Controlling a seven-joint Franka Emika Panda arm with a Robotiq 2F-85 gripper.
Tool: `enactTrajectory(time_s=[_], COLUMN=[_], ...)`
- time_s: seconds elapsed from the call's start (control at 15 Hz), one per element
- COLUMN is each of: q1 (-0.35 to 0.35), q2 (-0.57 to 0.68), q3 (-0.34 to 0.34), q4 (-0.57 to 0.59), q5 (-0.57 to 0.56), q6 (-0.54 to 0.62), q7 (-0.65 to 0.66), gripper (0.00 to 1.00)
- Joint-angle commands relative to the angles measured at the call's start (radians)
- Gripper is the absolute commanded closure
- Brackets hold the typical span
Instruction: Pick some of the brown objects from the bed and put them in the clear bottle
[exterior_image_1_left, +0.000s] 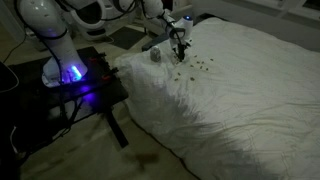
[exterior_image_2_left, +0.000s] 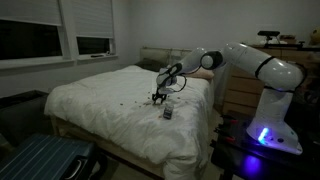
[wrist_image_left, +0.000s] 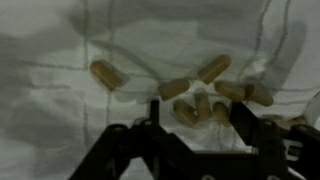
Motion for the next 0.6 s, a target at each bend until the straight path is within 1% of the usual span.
enactTrajectory(time_s=[0.0, 0.33, 0.4, 0.53], q1=[-0.012, -0.001, 0.004, 0.006], q2=[0.030, 0.012, 0.003, -0.010], q3=[0.011, -0.001, -0.008, -0.011], q4=[0.070, 0.075, 0.072, 0.071], q5=[0.006, 0.002, 0.003, 0.003], q6=[-0.042, -0.060, -0.069, -0.092], q7=[-0.018, 0.008, 0.027, 0.037], gripper=[0.58, 0.95, 1.00, 1.00])
